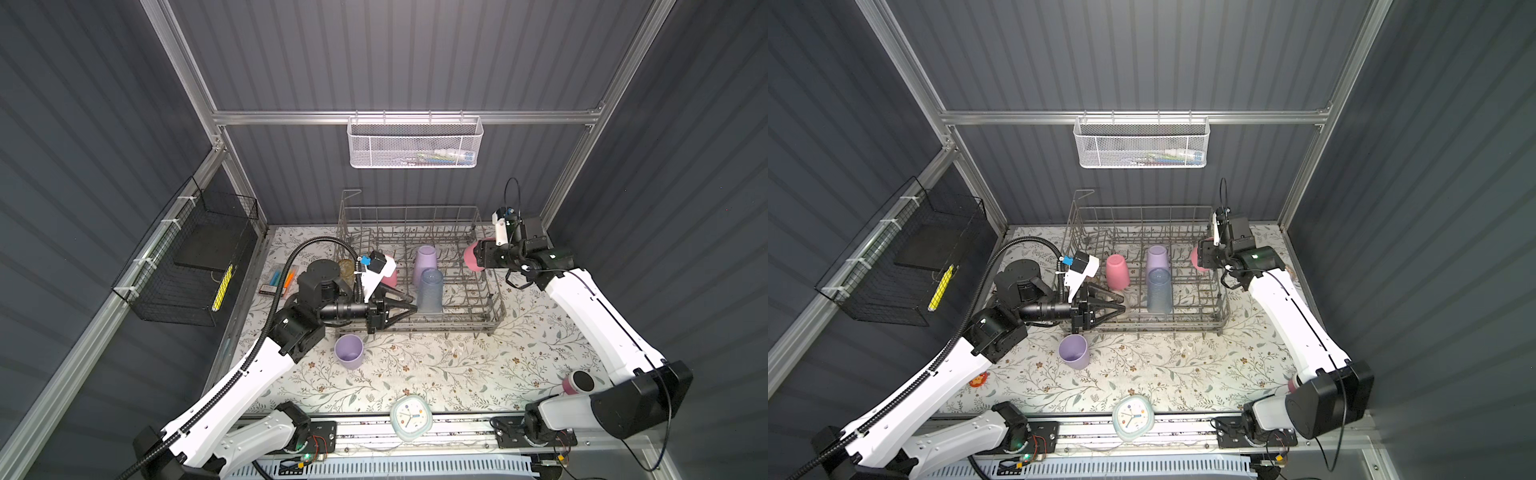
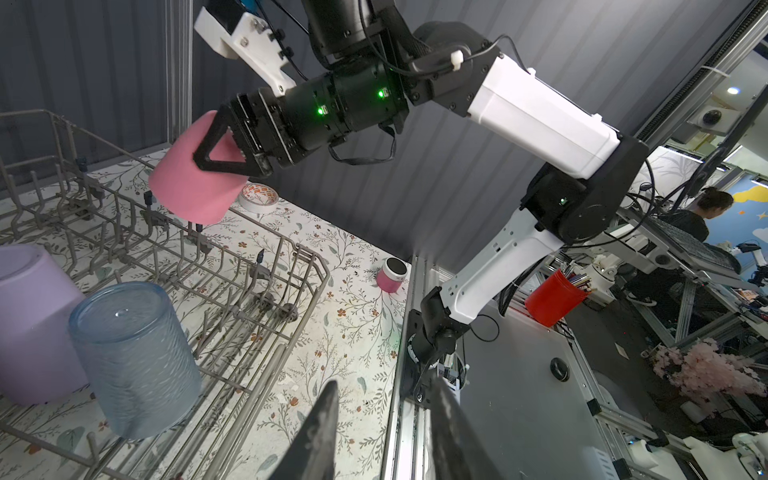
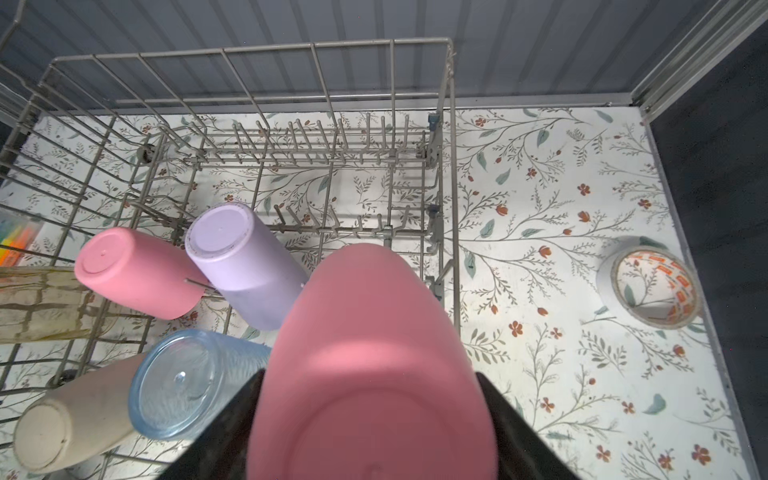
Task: Load the cups into the dish rack
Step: 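Lower the pink cup into the rack's far corner with the right gripper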
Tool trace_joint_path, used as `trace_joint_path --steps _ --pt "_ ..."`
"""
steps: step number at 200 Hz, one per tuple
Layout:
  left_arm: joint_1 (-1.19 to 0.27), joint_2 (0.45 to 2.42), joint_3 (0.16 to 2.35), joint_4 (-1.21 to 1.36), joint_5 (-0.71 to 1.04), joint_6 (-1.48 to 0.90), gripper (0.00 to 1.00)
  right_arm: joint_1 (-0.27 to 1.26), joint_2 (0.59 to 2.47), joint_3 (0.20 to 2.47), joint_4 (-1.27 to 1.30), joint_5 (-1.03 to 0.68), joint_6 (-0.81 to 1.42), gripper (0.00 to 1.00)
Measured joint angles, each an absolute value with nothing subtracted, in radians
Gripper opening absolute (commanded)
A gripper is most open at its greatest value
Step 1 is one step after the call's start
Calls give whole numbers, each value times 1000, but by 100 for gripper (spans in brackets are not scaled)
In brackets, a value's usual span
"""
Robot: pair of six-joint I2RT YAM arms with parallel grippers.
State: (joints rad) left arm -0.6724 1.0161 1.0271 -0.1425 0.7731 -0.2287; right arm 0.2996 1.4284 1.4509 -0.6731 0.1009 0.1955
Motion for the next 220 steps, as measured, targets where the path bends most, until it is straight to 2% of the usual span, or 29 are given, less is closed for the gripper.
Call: trace_joint_path --steps 85,220 --pt "-672 1016 1019 -160 773 -215 36 300 1607 1541 -714 89 155 41" --pt "-672 1024 1019 -165 778 -204 35 300 1744 1552 -726 90 149 42"
